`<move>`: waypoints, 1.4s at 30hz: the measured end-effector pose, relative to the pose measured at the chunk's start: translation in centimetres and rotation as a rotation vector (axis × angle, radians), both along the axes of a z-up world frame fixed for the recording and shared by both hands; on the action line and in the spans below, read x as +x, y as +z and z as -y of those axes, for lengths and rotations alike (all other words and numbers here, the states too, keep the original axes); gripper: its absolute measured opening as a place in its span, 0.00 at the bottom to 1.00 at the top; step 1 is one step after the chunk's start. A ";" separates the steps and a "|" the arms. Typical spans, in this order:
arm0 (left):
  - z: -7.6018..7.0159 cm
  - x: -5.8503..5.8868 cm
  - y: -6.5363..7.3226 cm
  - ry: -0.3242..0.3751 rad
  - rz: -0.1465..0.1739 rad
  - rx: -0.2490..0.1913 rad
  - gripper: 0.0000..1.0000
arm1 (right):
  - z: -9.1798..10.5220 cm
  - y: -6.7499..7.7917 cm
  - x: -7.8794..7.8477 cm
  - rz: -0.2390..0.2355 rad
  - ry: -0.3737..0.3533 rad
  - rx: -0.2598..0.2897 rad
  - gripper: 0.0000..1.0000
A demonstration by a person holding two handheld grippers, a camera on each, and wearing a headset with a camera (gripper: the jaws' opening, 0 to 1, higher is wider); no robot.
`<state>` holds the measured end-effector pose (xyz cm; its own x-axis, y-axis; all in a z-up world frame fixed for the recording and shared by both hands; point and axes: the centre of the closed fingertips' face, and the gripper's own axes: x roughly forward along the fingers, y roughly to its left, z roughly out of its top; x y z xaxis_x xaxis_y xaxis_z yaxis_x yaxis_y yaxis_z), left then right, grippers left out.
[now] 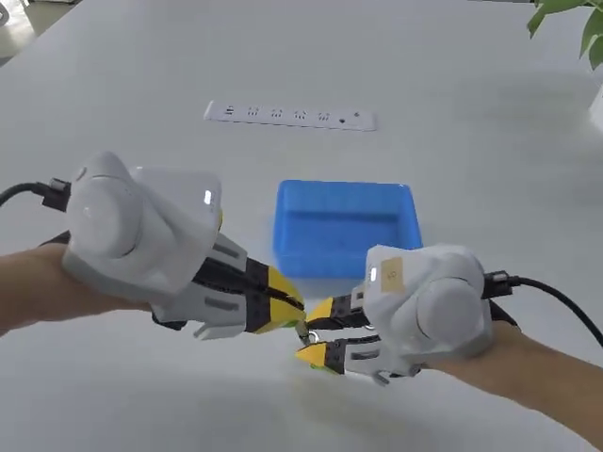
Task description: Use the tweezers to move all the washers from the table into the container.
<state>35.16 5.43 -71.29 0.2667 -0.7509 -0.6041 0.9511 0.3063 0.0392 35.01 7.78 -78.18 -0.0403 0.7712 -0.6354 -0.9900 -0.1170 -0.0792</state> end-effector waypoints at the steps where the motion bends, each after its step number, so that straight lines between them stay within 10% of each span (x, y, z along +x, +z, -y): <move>1: 0.0 0.0 -0.1 0.001 0.001 0.004 0.06 | 0.0 -0.2 0.0 0.005 0.010 -0.013 0.17; 14: 1.1 0.0 -0.1 0.000 -0.008 -0.021 0.06 | 0.5 -0.3 0.2 0.014 0.021 -0.024 0.09; 25: 0.9 0.3 -0.1 0.043 0.077 0.010 0.07 | 0.4 -0.3 0.4 0.007 0.004 -0.002 0.08; 42: 0.5 0.5 0.2 0.093 0.035 -0.032 0.24 | 0.8 0.4 0.7 -0.024 -0.064 0.045 0.08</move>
